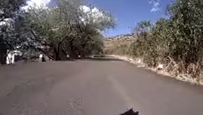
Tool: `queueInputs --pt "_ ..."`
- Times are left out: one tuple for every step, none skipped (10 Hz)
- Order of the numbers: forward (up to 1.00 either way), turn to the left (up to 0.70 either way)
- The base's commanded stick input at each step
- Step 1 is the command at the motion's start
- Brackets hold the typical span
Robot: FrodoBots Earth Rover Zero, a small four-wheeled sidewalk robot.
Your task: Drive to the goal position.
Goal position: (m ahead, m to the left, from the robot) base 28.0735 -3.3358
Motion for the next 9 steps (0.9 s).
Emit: queueInputs --pt "0.0 0.0" --pt "0.0 0.0" --pt "0.0 0.0" --pt "0.0 0.0" --pt "0.5 0.0" --pt "0.5 0.0" --pt "0.5 0.0" --pt "0.5 0.0" --pt "0.5 0.0"
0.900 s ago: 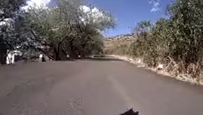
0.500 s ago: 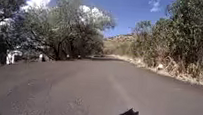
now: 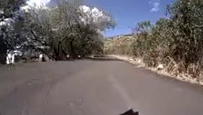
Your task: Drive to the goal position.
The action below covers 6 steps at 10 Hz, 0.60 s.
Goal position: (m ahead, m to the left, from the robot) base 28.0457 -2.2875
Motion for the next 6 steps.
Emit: queueInputs --pt "0.5 0.0" --pt "0.5 0.0" --pt "0.5 0.0" --pt "0.5 0.0" --pt "0.5 0.0" --pt "0.5 0.0"
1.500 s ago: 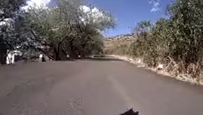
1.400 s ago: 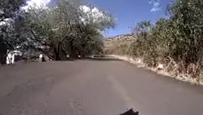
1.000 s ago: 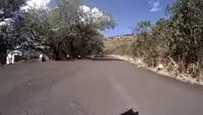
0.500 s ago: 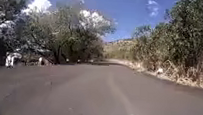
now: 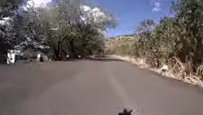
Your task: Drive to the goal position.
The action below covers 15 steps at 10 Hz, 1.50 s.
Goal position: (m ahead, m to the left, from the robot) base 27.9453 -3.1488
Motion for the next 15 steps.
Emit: queueInputs --pt "0.5 0.0" --pt "0.5 0.0" --pt "0.5 0.0" --pt "0.5 0.0" --pt "0.5 0.0" --pt "0.5 0.0" --pt "0.5 0.0" --pt "0.5 0.0" --pt "0.5 0.0" --pt "0.5 0.0" --pt "0.5 0.0" --pt "0.5 0.0" --pt "0.5 0.0" --pt "0.5 0.0" --pt "0.5 0.0"
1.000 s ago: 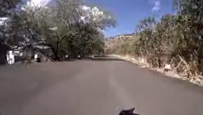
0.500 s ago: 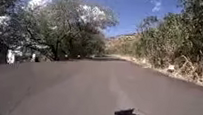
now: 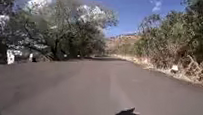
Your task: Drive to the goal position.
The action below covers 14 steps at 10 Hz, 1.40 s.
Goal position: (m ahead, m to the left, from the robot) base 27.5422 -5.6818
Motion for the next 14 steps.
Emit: queueInputs --pt "0.5 0.0" --pt "0.5 0.0" --pt "0.5 0.0" --pt "0.5 0.0" --pt "0.5 0.0" --pt "0.5 0.0" --pt "0.5 0.0" --pt "0.5 0.0" --pt "0.5 0.0" --pt "0.5 0.0" --pt "0.5 0.0" --pt "0.5 0.0" --pt "0.5 0.0" --pt "0.5 0.0"
